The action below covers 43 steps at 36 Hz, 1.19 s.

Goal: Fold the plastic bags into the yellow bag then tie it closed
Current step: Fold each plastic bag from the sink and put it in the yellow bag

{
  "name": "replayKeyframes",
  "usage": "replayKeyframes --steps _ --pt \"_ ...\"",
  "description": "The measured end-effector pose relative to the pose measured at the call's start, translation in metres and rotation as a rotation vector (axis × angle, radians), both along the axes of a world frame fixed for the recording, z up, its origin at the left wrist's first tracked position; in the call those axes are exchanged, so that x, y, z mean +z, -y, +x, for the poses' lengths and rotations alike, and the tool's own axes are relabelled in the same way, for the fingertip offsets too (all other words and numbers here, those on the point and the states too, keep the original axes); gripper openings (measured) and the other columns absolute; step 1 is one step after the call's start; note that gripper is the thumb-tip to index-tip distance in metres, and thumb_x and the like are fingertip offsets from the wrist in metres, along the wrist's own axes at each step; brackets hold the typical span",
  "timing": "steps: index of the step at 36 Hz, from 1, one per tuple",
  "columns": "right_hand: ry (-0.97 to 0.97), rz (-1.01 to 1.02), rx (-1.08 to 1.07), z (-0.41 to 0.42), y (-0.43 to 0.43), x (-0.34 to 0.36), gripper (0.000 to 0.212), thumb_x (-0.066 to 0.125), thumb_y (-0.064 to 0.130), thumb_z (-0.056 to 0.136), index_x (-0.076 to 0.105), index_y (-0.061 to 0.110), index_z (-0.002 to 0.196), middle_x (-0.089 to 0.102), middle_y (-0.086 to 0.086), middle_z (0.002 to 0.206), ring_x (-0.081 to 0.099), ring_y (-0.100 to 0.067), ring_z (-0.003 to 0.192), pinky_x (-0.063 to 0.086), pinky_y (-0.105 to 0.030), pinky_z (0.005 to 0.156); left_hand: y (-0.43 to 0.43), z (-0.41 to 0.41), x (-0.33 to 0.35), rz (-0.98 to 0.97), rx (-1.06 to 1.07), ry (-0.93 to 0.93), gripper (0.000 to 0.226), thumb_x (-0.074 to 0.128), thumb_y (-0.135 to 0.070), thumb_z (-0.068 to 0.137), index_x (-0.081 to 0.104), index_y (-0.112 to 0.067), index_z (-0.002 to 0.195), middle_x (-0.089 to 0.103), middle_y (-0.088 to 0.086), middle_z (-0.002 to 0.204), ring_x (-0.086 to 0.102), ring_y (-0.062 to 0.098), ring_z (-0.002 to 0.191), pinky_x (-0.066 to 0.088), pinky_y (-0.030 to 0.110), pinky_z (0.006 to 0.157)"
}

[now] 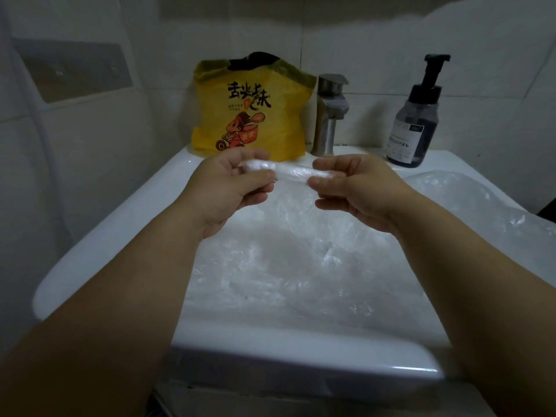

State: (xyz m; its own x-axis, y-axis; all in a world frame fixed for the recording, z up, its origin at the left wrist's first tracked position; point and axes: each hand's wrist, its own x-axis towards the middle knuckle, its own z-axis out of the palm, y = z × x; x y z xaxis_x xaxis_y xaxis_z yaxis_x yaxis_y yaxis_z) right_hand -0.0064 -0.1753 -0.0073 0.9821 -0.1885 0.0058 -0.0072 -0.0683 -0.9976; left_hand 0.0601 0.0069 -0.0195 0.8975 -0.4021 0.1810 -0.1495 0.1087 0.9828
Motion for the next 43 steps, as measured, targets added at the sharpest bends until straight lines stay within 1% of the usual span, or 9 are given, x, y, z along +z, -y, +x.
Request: replayKeyframes --steps 6,11,13,15,18,23,28,34,43 --pt "-0.122 -0.15 0.062 0.0 -0.004 -0.003 0.012 0.065 0.009 0.087 0.068 0.002 0.096 0.065 -0.01 0.083 0.063 -0.016 0.071 0.057 -0.026 0.066 0.0 0.002 -0.003 0.064 -0.004 0.052 0.011 0.065 -0.004 0.087 0.067 -0.014 0.092 0.065 -0.008 0.072 0.062 0.0 0.067 0.051 0.013 0.063" --pt "0.058 -0.133 -0.024 0.002 -0.021 -0.006 0.012 0.062 0.015 0.091 0.067 0.005 0.09 0.062 -0.006 0.078 0.06 -0.014 0.07 0.058 -0.028 0.07 0.008 -0.001 -0.002 -0.1 -0.069 -0.092 0.006 0.061 -0.022 0.093 0.062 -0.023 0.088 0.058 -0.008 0.079 0.055 0.004 0.077 0.048 0.023 0.078" --pt "0.124 -0.103 0.018 0.001 -0.031 -0.007 0.012 0.059 0.013 0.092 0.068 0.007 0.085 0.063 -0.005 0.073 0.06 -0.014 0.069 0.057 -0.03 0.071 0.014 -0.004 -0.005 -0.043 -0.168 -0.141 0.025 0.064 -0.043 0.085 0.063 -0.022 0.099 0.065 -0.004 0.098 0.06 0.011 0.096 0.048 0.032 0.091" --pt "0.154 -0.105 0.078 0.001 -0.04 -0.01 0.016 0.055 0.003 0.092 0.068 0.004 0.083 0.068 -0.012 0.073 0.065 -0.019 0.07 0.057 -0.034 0.07 0.02 -0.009 -0.011 0.1 -0.249 -0.122 0.053 0.066 -0.061 0.076 0.064 -0.019 0.108 0.07 -0.003 0.099 0.064 0.013 0.099 0.049 0.036 0.093" --pt "0.175 -0.15 0.07 0.002 -0.045 -0.016 0.015 0.053 -0.004 0.09 0.069 -0.002 0.09 0.07 -0.023 0.087 0.068 -0.028 0.078 0.058 -0.037 0.072 0.029 -0.016 -0.013 0.177 -0.272 -0.112 0.061 0.055 -0.063 0.071 0.064 -0.019 0.111 0.072 0.002 0.105 0.067 0.016 0.101 0.051 0.037 0.095" --pt "0.184 -0.128 0.148 0.002 -0.042 -0.018 0.014 0.056 0.007 0.093 0.07 0.003 0.092 0.07 -0.015 0.089 0.067 -0.024 0.077 0.057 -0.029 0.069 0.029 -0.013 -0.011 0.149 -0.193 -0.095 0.041 0.034 -0.047 0.101 0.066 -0.023 0.109 0.071 0.008 0.11 0.068 0.019 0.102 0.054 0.031 0.084" --pt "0.118 -0.128 0.159 0.002 -0.039 -0.013 0.015 0.06 0.011 0.091 0.071 0.005 0.083 0.063 -0.002 0.066 0.058 -0.01 0.06 0.053 -0.023 0.062 0.022 -0.007 -0.002 -0.044 -0.147 -0.14 0.05 0.025 -0.045 0.103 0.07 -0.024 0.1 0.073 -0.005 0.099 0.067 0.013 0.1 0.055 0.03 0.084" --pt "0.055 -0.12 0.171 0.0 -0.035 -0.013 0.01 0.063 0.011 0.089 0.07 0.004 0.086 0.061 -0.009 0.072 0.057 -0.01 0.059 0.055 -0.021 0.061 0.016 -0.005 0.004 -0.174 -0.004 -0.19 0.043 0.036 -0.043 0.102 0.071 -0.02 0.093 0.067 -0.007 0.077 0.059 0.009 0.079 0.051 0.021 0.06" --pt "0.008 -0.089 0.17 0.0 -0.028 -0.009 0.011 0.063 0.012 0.088 0.069 0.003 0.089 0.061 -0.008 0.072 0.058 -0.008 0.056 0.055 -0.02 0.06 0.014 0.001 -0.001 0.04 0.321 0.0 0.051 0.04 -0.054 0.098 0.068 -0.019 0.073 0.055 0.0 0.063 0.047 0.01 0.056 0.038 0.021 0.047"
